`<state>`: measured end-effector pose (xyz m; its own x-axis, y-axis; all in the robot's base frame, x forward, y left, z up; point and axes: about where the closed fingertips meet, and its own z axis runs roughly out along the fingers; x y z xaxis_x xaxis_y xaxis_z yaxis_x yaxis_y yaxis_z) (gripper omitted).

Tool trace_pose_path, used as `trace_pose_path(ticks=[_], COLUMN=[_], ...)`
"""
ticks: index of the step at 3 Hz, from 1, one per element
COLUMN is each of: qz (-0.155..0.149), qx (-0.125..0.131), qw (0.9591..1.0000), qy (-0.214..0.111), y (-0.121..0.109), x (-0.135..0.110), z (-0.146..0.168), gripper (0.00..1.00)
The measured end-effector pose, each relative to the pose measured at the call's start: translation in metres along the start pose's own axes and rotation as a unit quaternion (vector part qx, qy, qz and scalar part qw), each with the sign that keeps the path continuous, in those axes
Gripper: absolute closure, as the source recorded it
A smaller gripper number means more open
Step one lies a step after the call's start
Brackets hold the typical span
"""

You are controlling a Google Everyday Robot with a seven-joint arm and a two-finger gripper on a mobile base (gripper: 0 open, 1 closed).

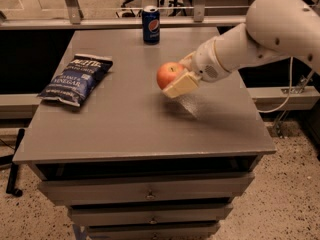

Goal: Move apple near blue chip bag

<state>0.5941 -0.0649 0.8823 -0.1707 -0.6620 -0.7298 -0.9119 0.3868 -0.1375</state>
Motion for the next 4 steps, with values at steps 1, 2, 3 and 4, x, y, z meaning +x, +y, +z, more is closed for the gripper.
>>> trace_pose_path(ticks=[1,2,3,4], qz=[-0.019,-0.05,-0.057,-0.061], qx=[-0.009,-0.028,-0.049,-0.071], qw=[0.9991,0.995,0.9935,0.992], qy=[-0.037,-0.082,-0.085,-0.084], y=[-0.021,-0.027,-0.023,-0.017], x=[-0.041,-0.094,-0.108,-0.114], z=[0.027,0.053,0.082,0.108], gripper=[1.0,1.0,1.0,1.0])
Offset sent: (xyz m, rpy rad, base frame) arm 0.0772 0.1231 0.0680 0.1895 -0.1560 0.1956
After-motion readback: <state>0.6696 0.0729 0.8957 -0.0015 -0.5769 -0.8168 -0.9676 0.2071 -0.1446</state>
